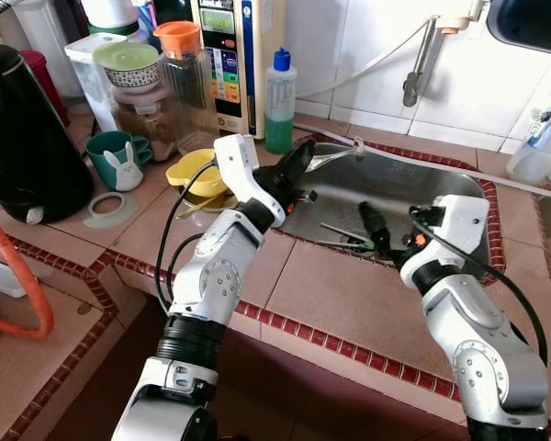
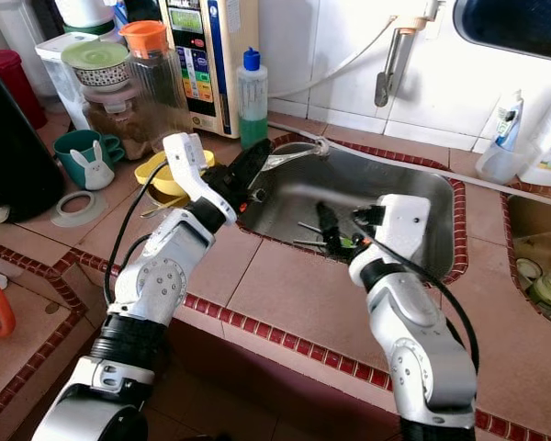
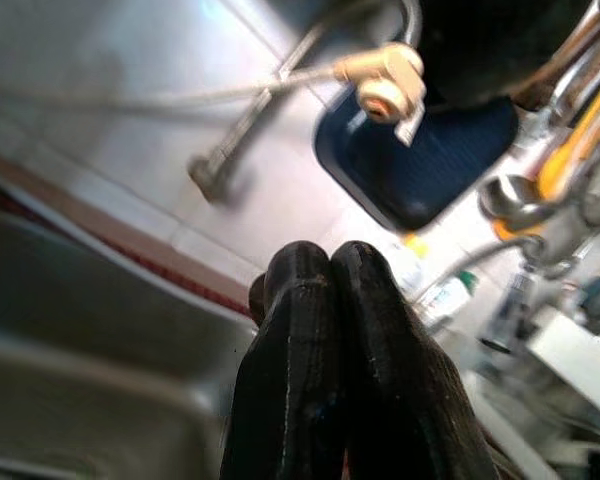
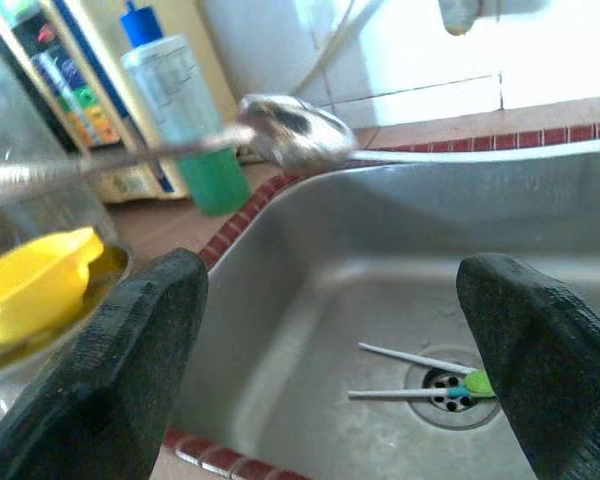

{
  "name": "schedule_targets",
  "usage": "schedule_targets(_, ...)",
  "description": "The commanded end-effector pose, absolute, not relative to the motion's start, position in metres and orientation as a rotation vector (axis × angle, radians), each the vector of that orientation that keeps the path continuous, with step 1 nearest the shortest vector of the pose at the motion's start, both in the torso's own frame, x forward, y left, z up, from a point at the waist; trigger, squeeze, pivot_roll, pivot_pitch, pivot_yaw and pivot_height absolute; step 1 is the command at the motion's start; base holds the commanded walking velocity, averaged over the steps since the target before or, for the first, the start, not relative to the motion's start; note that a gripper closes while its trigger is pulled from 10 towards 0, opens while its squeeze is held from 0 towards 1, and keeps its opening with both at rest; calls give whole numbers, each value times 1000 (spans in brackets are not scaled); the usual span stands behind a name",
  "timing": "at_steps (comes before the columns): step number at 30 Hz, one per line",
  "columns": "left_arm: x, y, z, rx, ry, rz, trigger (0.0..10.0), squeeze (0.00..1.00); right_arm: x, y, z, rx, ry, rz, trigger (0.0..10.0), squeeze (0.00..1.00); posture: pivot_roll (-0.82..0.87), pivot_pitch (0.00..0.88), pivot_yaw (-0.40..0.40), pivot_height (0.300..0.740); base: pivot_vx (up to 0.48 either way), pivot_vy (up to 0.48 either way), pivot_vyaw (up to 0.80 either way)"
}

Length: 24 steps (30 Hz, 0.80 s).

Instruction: Kitchen organization

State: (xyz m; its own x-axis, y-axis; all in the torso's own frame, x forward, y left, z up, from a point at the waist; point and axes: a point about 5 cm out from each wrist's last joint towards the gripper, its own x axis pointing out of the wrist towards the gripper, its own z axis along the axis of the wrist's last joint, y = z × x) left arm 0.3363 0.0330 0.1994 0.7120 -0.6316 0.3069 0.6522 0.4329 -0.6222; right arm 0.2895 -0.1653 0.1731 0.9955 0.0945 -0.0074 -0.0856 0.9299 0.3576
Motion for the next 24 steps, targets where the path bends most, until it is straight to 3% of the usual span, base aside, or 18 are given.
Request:
schedule_targets(1, 324, 19, 207, -877, -20, -897, 0, 0, 294, -166, 175, 492, 19, 70, 10000, 0, 66, 28, 22, 740, 0, 0, 0)
schedule_targets(7, 319, 15, 205, -883, 12, -910, 0, 0, 301, -144, 183, 855, 10, 156, 10000, 0, 71, 28, 21, 740, 0, 0, 0)
schedule_targets(24, 308, 7, 209, -958, 66, -980, 0, 0, 306, -124, 189, 1015, 16, 256, 10000, 0, 68, 28, 25, 740, 0, 0, 0)
